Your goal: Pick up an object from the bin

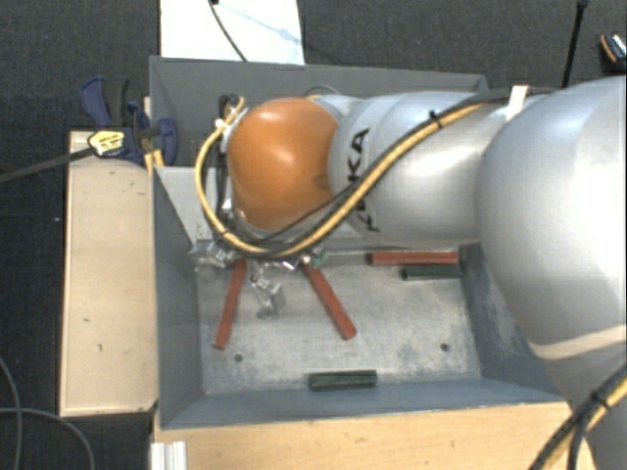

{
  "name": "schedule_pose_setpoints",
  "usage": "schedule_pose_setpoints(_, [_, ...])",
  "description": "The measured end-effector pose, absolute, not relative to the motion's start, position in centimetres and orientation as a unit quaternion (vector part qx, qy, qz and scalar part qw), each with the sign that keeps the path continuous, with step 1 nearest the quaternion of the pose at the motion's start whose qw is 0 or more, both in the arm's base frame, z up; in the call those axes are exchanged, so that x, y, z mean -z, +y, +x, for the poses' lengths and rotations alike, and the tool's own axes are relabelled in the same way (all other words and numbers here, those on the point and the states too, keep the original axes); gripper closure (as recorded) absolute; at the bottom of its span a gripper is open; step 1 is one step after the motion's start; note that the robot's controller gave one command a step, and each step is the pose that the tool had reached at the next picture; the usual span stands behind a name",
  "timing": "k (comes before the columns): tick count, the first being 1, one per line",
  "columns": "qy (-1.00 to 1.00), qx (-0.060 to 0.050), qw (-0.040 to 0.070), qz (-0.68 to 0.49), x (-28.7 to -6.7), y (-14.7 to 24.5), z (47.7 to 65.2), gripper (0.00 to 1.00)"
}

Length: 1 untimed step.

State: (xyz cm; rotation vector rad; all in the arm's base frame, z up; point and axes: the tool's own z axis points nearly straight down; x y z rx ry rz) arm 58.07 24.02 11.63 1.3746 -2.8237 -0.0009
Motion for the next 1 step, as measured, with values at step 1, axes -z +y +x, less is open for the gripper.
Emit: schedule_pose_setpoints(1, [-0.790, 0.000, -0.003, 0.613, -13.91, 24.15, 58.21, 0.00])
